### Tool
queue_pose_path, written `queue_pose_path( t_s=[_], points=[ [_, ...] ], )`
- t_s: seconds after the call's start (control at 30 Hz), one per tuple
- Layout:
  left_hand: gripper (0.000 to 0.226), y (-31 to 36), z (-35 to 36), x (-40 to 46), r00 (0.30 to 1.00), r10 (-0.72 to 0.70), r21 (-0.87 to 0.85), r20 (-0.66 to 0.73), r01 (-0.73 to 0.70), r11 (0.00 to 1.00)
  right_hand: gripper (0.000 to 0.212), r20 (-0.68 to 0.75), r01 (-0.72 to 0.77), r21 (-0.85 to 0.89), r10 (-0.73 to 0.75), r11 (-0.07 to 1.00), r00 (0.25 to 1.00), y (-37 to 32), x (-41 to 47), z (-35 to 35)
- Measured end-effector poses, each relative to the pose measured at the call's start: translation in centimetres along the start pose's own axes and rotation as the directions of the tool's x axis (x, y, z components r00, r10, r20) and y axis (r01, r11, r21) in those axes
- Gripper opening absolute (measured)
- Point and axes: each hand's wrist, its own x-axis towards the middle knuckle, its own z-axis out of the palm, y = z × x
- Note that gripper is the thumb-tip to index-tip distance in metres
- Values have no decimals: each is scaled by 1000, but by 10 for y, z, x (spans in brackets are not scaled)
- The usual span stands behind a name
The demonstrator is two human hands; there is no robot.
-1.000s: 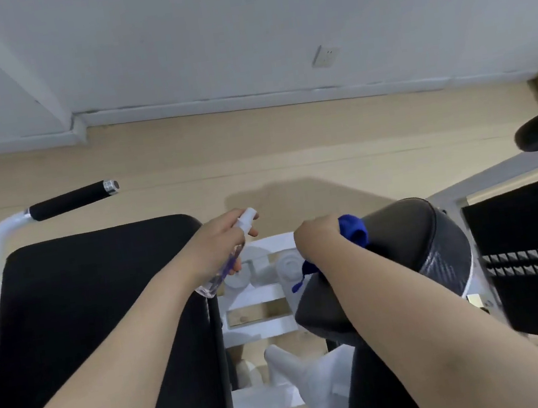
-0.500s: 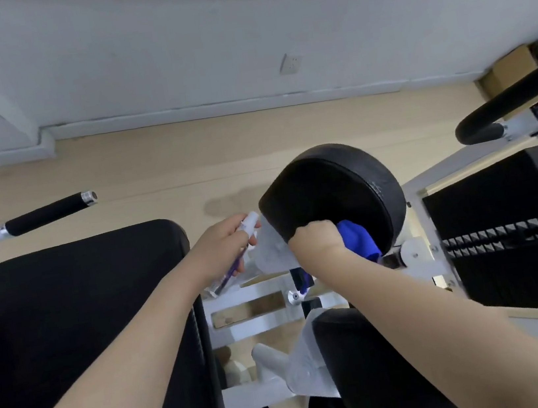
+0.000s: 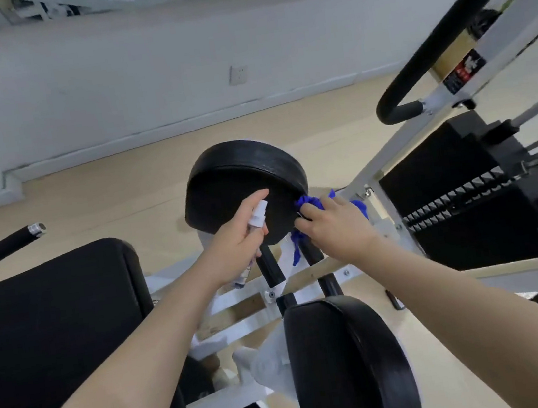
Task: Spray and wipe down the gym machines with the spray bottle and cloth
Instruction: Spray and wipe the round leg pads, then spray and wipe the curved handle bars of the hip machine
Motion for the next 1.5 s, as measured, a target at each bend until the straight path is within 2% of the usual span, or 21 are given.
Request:
queue_pose_path(
  t_s=[0.07,0.13,0.2,0.3,0.4,0.53,0.67,0.77,0.83,0.93,1.07,1.2,1.37,1.43,1.5],
  points=[
    [56,20,23,3,999,29,32,17,-29,999,36,-10,-95,83,97,992,995,15,-25,1],
    [57,39,49,5,997,52,52,58,-55,997,33,-36,-224,250,240,942,970,33,-51,3],
    [59,56,75,4,992,78,96,97,-87,992,40,35,-297,389,308,872,951,48,-79,6],
    [59,82,120,0,985,125,148,119,-142,979,49,88,-375,483,382,792,920,65,-129,12],
    [60,108,166,-8,982,155,151,110,-170,974,36,144,-437,539,433,720,890,81,-180,26],
    [61,140,216,-20,961,249,183,117,-267,946,36,154,-440,639,455,631,877,97,-240,36],
    [62,165,248,-36,946,308,193,103,-322,927,34,108,-390,640,424,662,899,105,-279,36],
    [55,179,260,-47,943,320,169,93,-332,928,30,88,-391,643,444,658,892,110,-299,27],
    [51,190,273,-57,935,328,204,134,-350,914,28,88,-430,657,504,619,859,112,-321,21],
    [48,194,290,-67,946,269,230,182,-307,924,25,82,-489,689,613,535,786,109,-348,23],
    [46,194,309,-81,959,242,212,145,-269,940,30,163,-569,689,669,449,725,95,-382,29],
    [46,210,324,-94,922,366,173,122,-383,907,34,92,-600,667,750,442,655,88,-413,25],
    [49,257,338,-102,849,507,238,148,-528,815,34,-19,-578,693,812,431,584,109,-438,-10],
    [48,279,344,-103,826,544,235,147,-564,792,39,-73,-538,733,834,417,547,124,-452,-30],
    [46,305,353,-103,792,599,226,118,-609,761,41,-134,-465,800,868,380,478,138,-469,-49]
  ],
)
